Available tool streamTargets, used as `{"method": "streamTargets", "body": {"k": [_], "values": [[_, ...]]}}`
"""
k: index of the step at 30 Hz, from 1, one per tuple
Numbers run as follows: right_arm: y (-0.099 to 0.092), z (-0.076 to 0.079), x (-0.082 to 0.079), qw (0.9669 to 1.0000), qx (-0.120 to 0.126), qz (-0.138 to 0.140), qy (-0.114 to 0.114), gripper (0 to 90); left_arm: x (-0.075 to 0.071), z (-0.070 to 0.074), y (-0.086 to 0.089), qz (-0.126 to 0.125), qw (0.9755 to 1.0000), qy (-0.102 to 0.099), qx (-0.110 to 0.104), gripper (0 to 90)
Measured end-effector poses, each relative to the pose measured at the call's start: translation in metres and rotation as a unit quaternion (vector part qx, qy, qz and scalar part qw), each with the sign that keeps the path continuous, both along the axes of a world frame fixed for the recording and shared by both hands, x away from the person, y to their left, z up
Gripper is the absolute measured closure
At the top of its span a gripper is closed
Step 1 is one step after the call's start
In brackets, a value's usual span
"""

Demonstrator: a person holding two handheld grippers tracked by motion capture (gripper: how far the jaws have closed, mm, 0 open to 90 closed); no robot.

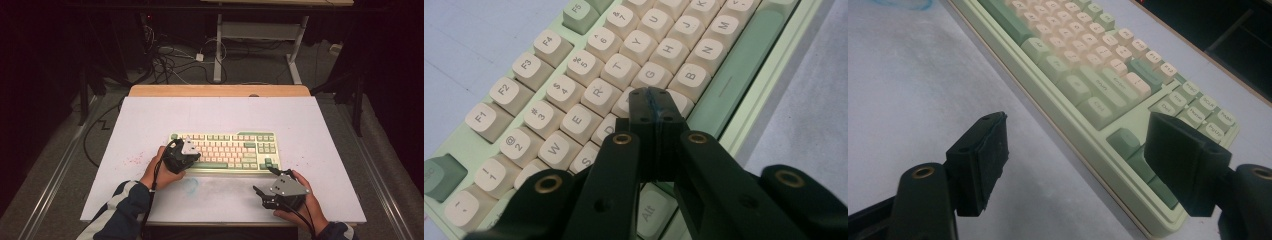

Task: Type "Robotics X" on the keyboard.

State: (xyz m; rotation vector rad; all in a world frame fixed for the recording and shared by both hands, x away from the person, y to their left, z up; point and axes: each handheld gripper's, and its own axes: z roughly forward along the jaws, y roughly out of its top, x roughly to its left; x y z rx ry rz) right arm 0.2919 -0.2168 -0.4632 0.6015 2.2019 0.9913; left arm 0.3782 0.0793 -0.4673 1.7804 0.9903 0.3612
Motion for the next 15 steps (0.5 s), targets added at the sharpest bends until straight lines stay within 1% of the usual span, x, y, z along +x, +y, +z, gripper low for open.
{"method": "streamTargets", "body": {"k": [4, 6, 8, 9, 10, 11, 13, 15], "values": [[0.0001, 0.0002, 0.0000, 1.0000, -0.001, -0.002, -0.003, 26.4, -0.0003, -0.0008, -0.0005, -0.001, 1.0000, -0.002, 0.004, 87.4], [-0.0002, 0.0012, -0.0001, 1.0000, 0.002, -0.004, -0.006, 26.5, -0.0003, -0.0008, -0.0005, -0.001, 1.0000, -0.003, 0.005, 87.4], [-0.0007, 0.0014, 0.0006, 1.0000, 0.002, -0.006, -0.005, 26.6, -0.0004, -0.0028, -0.0011, -0.003, 0.9999, 0.001, 0.014, 87.4], [-0.0008, 0.0010, 0.0010, 1.0000, 0.001, -0.006, -0.004, 26.6, -0.0010, -0.0035, -0.0017, -0.005, 0.9999, -0.003, 0.015, 87.4], [-0.0006, 0.0004, 0.0009, 1.0000, 0.000, -0.008, -0.001, 26.6, -0.0016, -0.0034, -0.0021, -0.007, 0.9997, -0.005, 0.021, 87.4], [-0.0005, 0.0002, 0.0008, 0.9999, -0.003, -0.009, -0.002, 27.1, -0.0024, -0.0035, -0.0026, -0.009, 0.9996, -0.008, 0.024, 87.4], [-0.0011, 0.0014, 0.0006, 0.9998, 0.000, -0.015, -0.011, 27.7, -0.0032, -0.0029, -0.0025, -0.010, 0.9996, -0.009, 0.024, 86.9], [-0.0027, 0.0031, 0.0012, 0.9997, 0.006, -0.019, -0.011, 27.7, -0.0039, -0.0005, -0.0014, -0.009, 0.9997, -0.015, 0.018, 85.6]]}}
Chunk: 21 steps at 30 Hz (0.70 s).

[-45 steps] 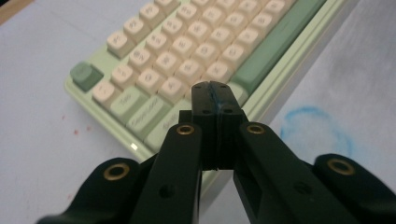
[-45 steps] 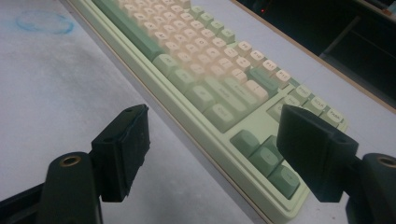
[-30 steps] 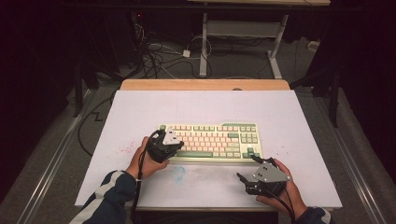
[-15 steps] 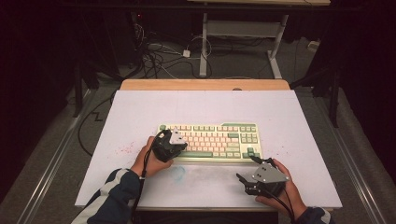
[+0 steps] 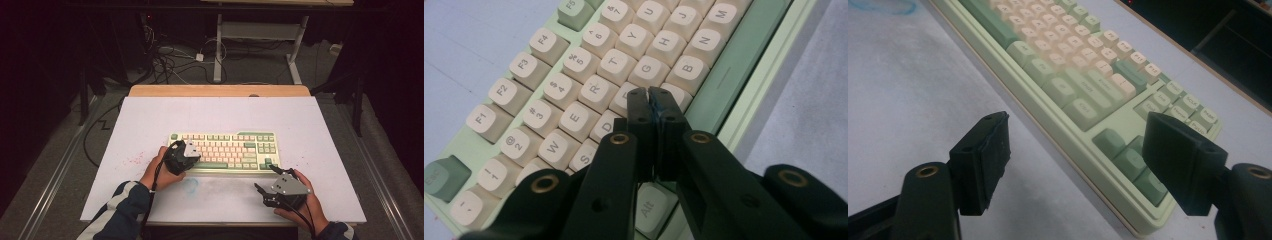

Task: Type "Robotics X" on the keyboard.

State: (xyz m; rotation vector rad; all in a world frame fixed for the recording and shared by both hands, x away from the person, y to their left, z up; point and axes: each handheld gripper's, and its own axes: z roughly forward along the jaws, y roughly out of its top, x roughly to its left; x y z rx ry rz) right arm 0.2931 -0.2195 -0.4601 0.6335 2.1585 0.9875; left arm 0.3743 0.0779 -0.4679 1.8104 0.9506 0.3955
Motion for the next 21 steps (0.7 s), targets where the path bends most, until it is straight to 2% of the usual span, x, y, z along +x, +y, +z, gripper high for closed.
{"method": "streamTargets", "body": {"k": [4, 7, 14, 18, 21], "values": [[-0.0018, -0.0005, 0.0010, 1.0000, 0.001, -0.007, 0.004, 27.7, -0.0013, 0.0032, 0.0014, -0.002, 0.9999, -0.010, -0.002, 81.5], [-0.0004, -0.0015, 0.0011, 1.0000, -0.005, -0.001, 0.005, 27.8, -0.0018, 0.0033, 0.0014, -0.001, 0.9998, -0.020, 0.003, 77.0], [0.0001, -0.0018, 0.0004, 0.9999, -0.008, 0.001, 0.007, 27.6, -0.0032, 0.0073, 0.0046, 0.004, 0.9994, -0.034, -0.010, 55.4], [-0.0006, -0.0010, 0.0002, 1.0000, -0.006, 0.002, 0.007, 27.6, -0.0053, 0.0105, 0.0074, 0.021, 0.9981, -0.054, -0.022, 40.9], [-0.0013, -0.0006, 0.0009, 0.9999, -0.001, 0.002, 0.012, 27.6, -0.0068, 0.0103, 0.0105, 0.022, 0.9974, -0.063, -0.025, 36.1]]}}
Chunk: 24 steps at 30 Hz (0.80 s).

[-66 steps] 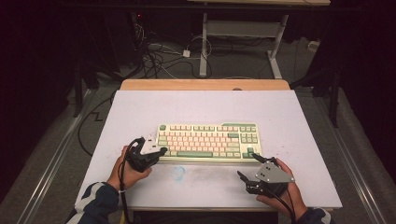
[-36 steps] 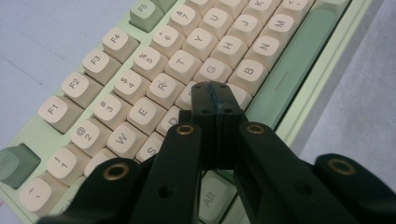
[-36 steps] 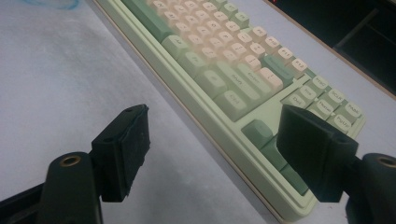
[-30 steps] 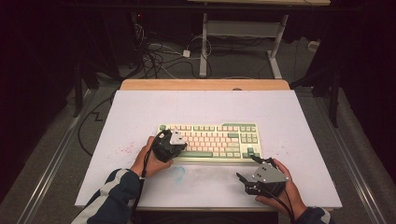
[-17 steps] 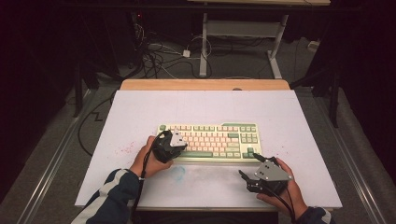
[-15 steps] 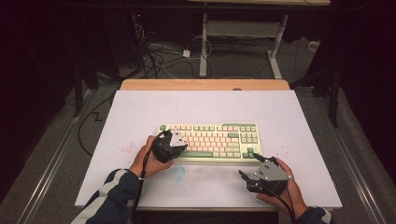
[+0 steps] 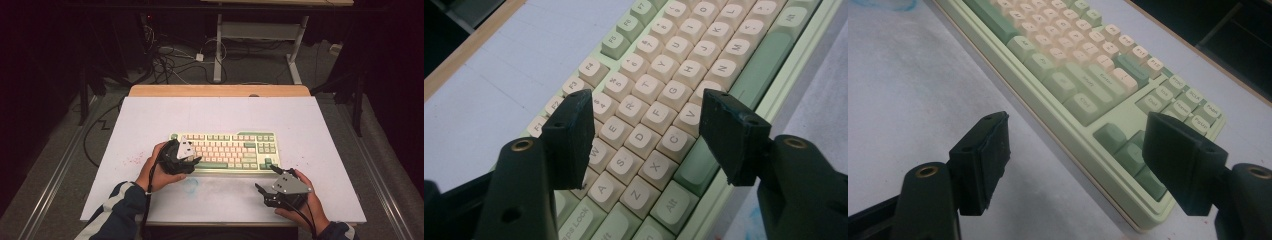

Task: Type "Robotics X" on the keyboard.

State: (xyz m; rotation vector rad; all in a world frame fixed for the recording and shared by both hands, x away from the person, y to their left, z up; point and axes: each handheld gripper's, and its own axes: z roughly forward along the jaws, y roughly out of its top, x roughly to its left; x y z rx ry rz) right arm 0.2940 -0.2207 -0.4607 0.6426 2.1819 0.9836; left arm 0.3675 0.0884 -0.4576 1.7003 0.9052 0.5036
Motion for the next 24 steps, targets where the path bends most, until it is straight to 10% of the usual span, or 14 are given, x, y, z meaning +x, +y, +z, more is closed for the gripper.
{"method": "streamTargets", "body": {"k": [11, 24], "values": [[0.000, 0.000, 0.000, 1.0000, -0.001, 0.000, 0.002, 27.4, -0.012, -0.009, 0.025, 0.004, 0.9999, -0.010, -0.005, 24.0], [-0.002, 0.001, 0.001, 1.0000, 0.002, -0.006, -0.001, 27.1, -0.027, -0.024, 0.057, 0.042, 0.9989, 0.000, 0.019, 29.9]]}}
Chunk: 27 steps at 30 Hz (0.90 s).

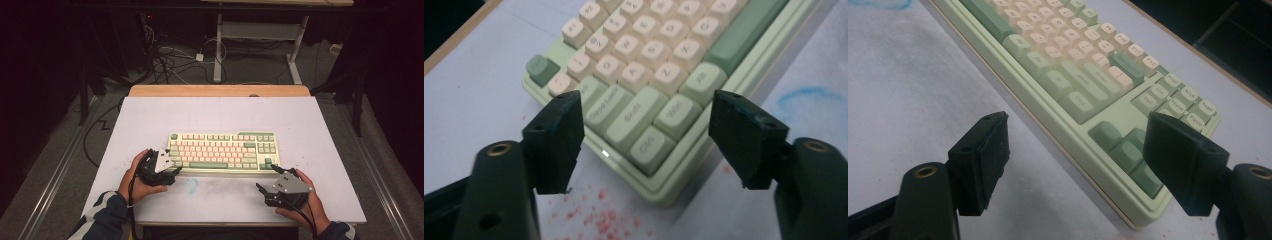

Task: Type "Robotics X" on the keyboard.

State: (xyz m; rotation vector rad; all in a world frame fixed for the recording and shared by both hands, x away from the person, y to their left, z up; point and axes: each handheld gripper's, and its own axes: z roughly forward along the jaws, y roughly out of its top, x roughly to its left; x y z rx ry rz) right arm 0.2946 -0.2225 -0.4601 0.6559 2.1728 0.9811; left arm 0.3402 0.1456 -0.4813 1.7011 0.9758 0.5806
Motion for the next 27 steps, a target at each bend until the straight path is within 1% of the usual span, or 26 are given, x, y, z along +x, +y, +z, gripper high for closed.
{"method": "streamTargets", "body": {"k": [1, 2, 3, 6, 8, 11, 12, 16, 18, 19, 21, 23, 27], "values": [[0.000, 0.000, 0.000, 1.0000, 0.001, 0.000, 0.000, 27.0, -0.002, -0.001, 0.003, 0.001, 1.0000, 0.004, -0.004, 31.4], [0.000, 0.000, 0.000, 1.0000, 0.000, -0.001, -0.001, 27.0, -0.004, -0.002, 0.006, 0.002, 1.0000, 0.006, -0.002, 34.1], [0.000, 0.000, 0.000, 1.0000, -0.001, -0.001, -0.001, 26.9, -0.005, -0.002, 0.008, 0.006, 0.9999, 0.008, -0.005, 35.7], [0.000, 0.001, 0.000, 1.0000, -0.001, -0.001, -0.003, 26.8, -0.009, -0.001, 0.016, 0.013, 0.9999, 0.009, 0.000, 40.2], [0.000, 0.000, 0.000, 1.0000, -0.001, -0.002, -0.002, 26.6, -0.009, 0.002, 0.022, 0.015, 0.9997, 0.012, -0.012, 45.4], [0.000, 0.001, 0.000, 1.0000, -0.001, -0.003, -0.003, 26.4, -0.008, 0.007, 0.025, 0.013, 0.9995, 0.018, -0.022, 57.3], [0.000, 0.000, 0.000, 1.0000, -0.001, -0.003, -0.002, 26.4, -0.007, 0.008, 0.024, 0.010, 0.9995, 0.019, -0.022, 62.0], [0.000, 0.000, 0.001, 1.0000, 0.001, -0.003, -0.002, 26.0, -0.004, 0.011, 0.021, 0.007, 0.9995, 0.022, -0.022, 74.9], [0.000, 0.000, 0.001, 1.0000, 0.004, -0.005, -0.001, 25.3, -0.002, 0.015, 0.020, 0.003, 0.9991, 0.027, -0.032, 79.4], [0.000, 0.001, 0.001, 1.0000, 0.006, -0.007, -0.001, 24.7, 0.000, 0.016, 0.019, 0.001, 0.9991, 0.027, -0.034, 81.3], [0.000, 0.001, 0.001, 0.9999, 0.007, -0.010, 0.001, 22.1, 0.002, 0.019, 0.015, -0.006, 0.9988, 0.029, -0.039, 84.0], [0.000, 0.001, 0.002, 0.9999, 0.010, -0.014, -0.003, 20.6, 0.006, 0.021, 0.011, -0.011, 0.9987, 0.031, -0.038, 85.5], [-0.001, 0.002, 0.003, 0.9997, 0.019, -0.015, -0.001, 17.7, 0.013, 0.022, -0.001, -0.022, 0.9985, 0.036, -0.036, 85.6]]}}
